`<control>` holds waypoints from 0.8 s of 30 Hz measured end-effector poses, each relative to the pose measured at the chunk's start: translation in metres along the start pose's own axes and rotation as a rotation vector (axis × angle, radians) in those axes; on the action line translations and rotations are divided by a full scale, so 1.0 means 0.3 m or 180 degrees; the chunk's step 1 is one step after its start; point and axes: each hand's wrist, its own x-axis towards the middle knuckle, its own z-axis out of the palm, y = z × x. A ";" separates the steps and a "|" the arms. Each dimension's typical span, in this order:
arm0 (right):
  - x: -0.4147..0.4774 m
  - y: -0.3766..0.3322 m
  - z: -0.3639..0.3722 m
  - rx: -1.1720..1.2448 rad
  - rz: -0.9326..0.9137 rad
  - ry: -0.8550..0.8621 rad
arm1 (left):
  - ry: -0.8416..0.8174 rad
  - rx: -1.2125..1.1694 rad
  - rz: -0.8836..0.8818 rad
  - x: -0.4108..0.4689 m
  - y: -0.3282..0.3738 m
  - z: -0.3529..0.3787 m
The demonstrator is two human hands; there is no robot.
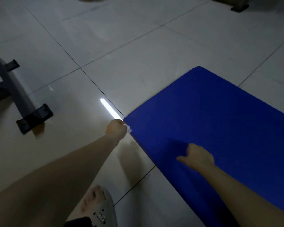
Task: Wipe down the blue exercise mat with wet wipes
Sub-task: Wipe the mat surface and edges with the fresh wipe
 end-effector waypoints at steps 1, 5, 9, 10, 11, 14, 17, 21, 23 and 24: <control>0.009 0.062 0.013 -0.0051 0.0084 -0.0194 | 0.0122 0.0076 -0.0043 0.026 -0.007 -0.005; 0.031 0.203 0.075 0.0065 -0.0086 -0.0864 | 0.0505 0.0105 0.0004 0.092 0.004 0.024; 0.056 0.186 0.083 -0.0394 -0.0087 -0.0817 | 0.0588 0.0107 0.0135 0.117 0.004 0.091; 0.062 0.179 0.078 -0.0454 -0.0108 -0.0838 | 0.0647 0.0245 0.0180 0.127 -0.011 0.106; 0.063 0.171 0.075 -0.0498 -0.0113 -0.0847 | 0.0684 0.0376 0.0235 0.123 -0.020 0.111; 0.072 0.168 0.084 -0.0566 -0.0109 -0.0776 | 0.0665 0.0709 0.0376 0.126 -0.039 0.128; 0.073 0.159 0.082 -0.0582 -0.0116 -0.0715 | 0.0439 0.0840 0.0498 0.086 -0.031 0.145; 0.069 0.161 0.073 -0.0539 -0.0171 -0.0615 | 0.0068 0.1324 0.0943 -0.056 -0.065 0.237; 0.065 0.165 0.072 -0.0504 -0.0231 -0.0541 | -0.0149 0.1431 0.1220 -0.165 -0.088 0.307; 0.063 0.166 0.070 -0.0508 -0.0240 -0.0533 | -0.0273 0.1561 0.1313 -0.212 -0.092 0.334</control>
